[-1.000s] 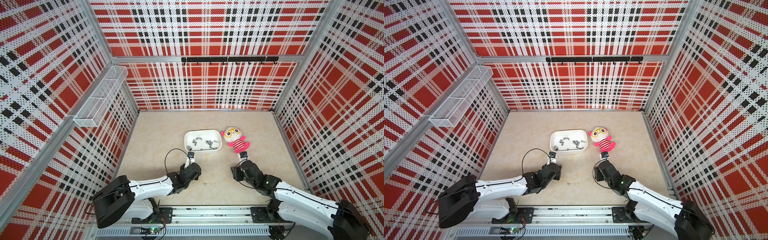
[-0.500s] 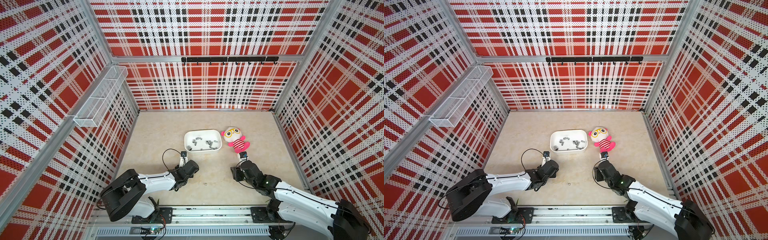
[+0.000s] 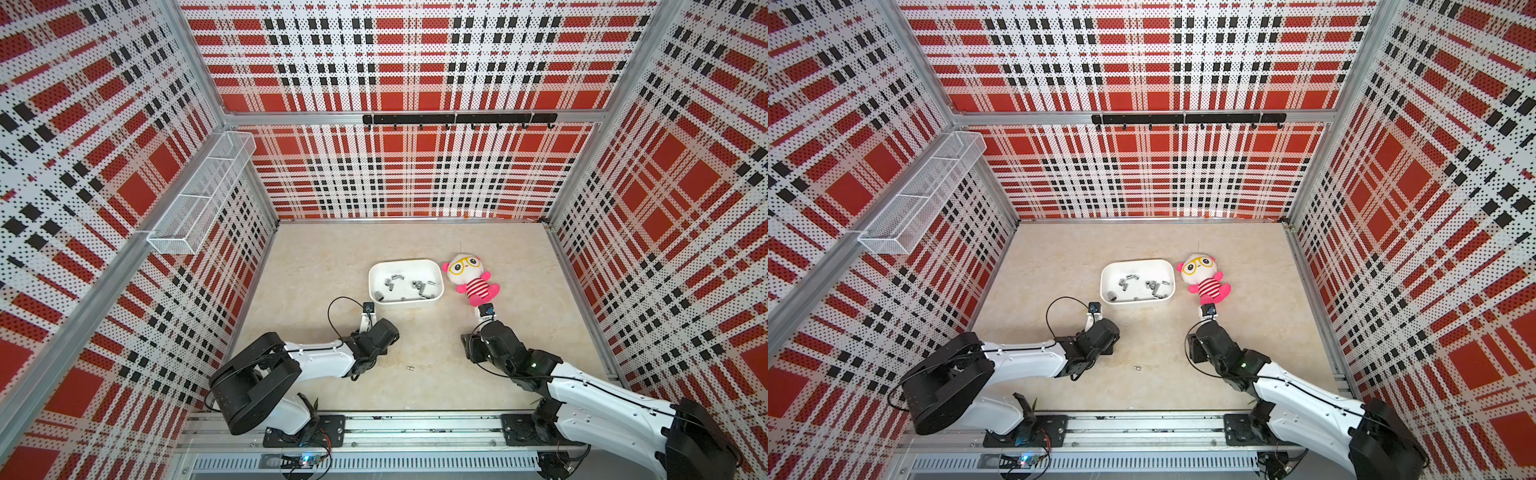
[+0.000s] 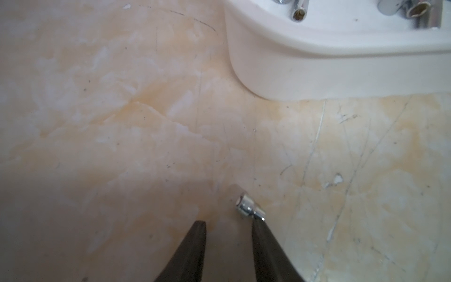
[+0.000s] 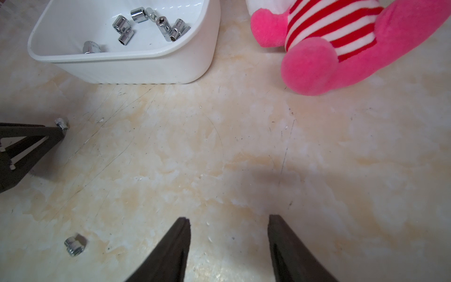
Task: Put the socket on the desktop into the storage box
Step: Pick up the socket head from the center of the board.
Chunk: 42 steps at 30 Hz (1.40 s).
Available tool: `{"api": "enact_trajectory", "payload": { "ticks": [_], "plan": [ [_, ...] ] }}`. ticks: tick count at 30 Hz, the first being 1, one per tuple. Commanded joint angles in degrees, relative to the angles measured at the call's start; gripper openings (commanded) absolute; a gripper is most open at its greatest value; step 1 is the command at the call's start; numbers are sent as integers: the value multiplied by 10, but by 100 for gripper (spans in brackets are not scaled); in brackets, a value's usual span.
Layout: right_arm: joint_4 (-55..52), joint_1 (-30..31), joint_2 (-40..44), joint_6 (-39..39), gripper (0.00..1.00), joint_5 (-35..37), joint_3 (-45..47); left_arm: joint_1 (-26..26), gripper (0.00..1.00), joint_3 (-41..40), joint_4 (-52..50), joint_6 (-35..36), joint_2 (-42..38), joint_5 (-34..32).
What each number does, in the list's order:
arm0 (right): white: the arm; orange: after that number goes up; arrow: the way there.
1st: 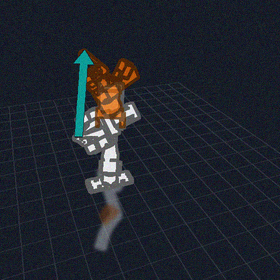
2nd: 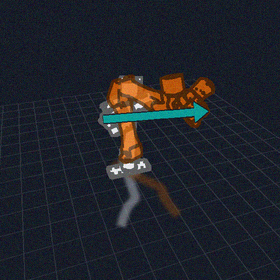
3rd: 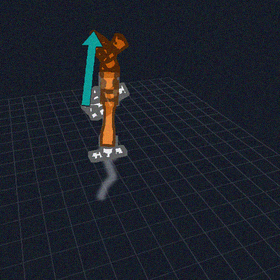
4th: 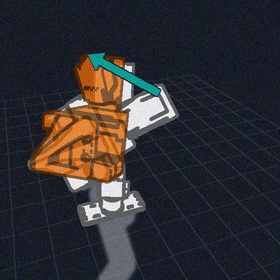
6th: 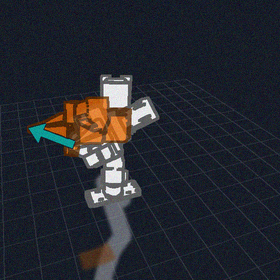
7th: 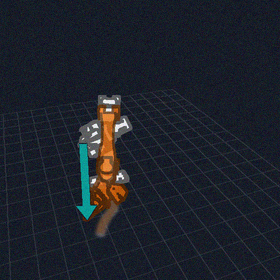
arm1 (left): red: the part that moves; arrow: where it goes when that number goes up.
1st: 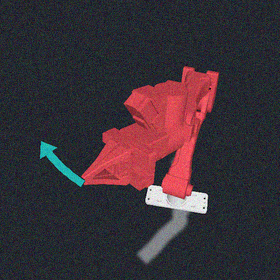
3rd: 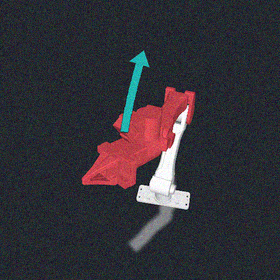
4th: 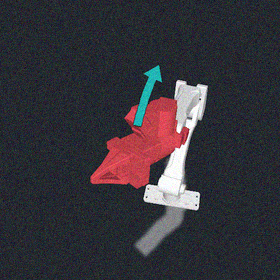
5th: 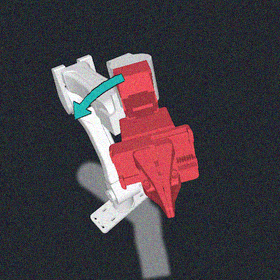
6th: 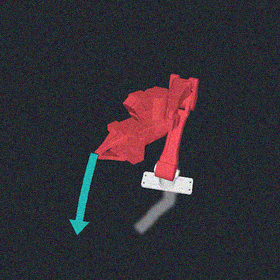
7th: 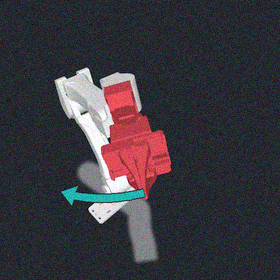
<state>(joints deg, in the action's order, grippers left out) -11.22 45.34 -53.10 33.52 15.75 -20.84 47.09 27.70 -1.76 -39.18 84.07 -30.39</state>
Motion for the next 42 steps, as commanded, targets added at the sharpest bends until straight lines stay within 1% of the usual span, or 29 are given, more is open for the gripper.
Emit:
{"api": "enact_trajectory", "payload": {
  "ticks": [1, 13, 21, 28, 32, 38, 42],
  "plan": [
    [5, 4, -3, -3, 57, 6, -14, -8, 36, 16, 15, 14, 17, 19],
    [5, 5, -6, -4, 57, 5, -15, -1, 36, 28, 40, 48, 33, 51],
    [6, 6, -8, -4, 57, 4, -16, 10, 38, 39, 52, 57, 43, 44],
    [8, 6, -13, -6, 57, 4, -17, 11, 38, 44, 74, 58, 61, 55],
    [8, 6, -16, -7, 57, 4, -18, 22, 38, 52, 77, 63, 70, 52],
    [8, 6, -18, -7, 57, 4, -18, 35, 36, 58, 82, 70, 77, 46],
    [9, 6, -18, -6, 57, 4, -19, 32, 31, 61, 75, 66, 87, 36]
  ]
}}
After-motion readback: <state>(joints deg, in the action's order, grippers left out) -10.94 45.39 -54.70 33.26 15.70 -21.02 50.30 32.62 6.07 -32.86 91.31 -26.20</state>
